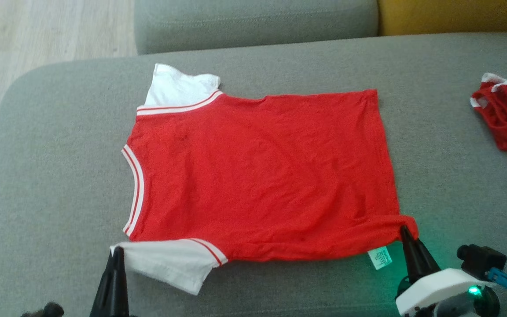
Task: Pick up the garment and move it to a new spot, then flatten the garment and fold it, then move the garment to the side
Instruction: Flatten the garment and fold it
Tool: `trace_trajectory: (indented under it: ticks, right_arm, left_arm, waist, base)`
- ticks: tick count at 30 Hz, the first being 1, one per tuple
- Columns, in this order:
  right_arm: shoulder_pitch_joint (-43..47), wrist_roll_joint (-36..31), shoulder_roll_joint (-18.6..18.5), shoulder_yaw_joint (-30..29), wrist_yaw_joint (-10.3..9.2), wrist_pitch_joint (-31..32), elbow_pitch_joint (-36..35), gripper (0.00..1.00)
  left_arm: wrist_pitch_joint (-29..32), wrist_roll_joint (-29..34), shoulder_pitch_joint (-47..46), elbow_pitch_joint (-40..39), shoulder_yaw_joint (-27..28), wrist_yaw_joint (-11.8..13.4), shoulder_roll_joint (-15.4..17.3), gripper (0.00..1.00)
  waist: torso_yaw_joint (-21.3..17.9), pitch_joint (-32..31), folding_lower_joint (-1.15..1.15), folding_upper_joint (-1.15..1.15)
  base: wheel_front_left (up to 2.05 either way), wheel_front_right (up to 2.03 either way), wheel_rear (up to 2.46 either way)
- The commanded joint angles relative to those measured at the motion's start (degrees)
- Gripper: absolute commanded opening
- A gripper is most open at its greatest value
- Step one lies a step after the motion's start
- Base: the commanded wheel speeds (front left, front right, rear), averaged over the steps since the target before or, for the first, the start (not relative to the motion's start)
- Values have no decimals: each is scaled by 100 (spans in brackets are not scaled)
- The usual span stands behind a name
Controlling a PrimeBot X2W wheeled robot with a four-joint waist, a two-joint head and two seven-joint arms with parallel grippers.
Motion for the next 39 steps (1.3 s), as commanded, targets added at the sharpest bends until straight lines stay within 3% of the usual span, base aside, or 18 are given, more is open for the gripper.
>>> trace_trajectory:
  ticks: [1, 8, 15, 27, 39]
  right_arm:
    - [-240, 52, -37, 148, 37, -73, -107, 0]
    - [-599, 75, -27, 192, 37, -208, 428, 0]
    - [-1028, 220, -20, 212, 37, -411, 431, 0]
    - [-1722, 281, 1, 302, 37, -620, 956, 0]
    - [-2030, 491, 7, 554, 37, -830, 1359, 0]
  left_arm:
    - [-51, -17, -279, -135, 190, -31, -67, 0]
    - [-94, -77, -814, 208, 187, -138, -73, 0]
    - [-143, -77, -1683, 568, 128, -221, -89, 0]
    - [-187, 23, -2898, 2016, 177, -287, -76, 0]
    - [-223, 212, -3593, 2936, 426, -396, -85, 0]
  waist:
    - [30, 59, 1, 0]
    - [66, 338, 1, 0]
    - [20, 590, 1, 0]
    - [-91, 864, 1, 0]
    - [-116, 874, 1, 0]
  base:
    - [0, 0, 0]
    - [0, 0, 0]
    - [0, 0, 0]
    - [0, 0, 0]
    - [0, 0, 0]
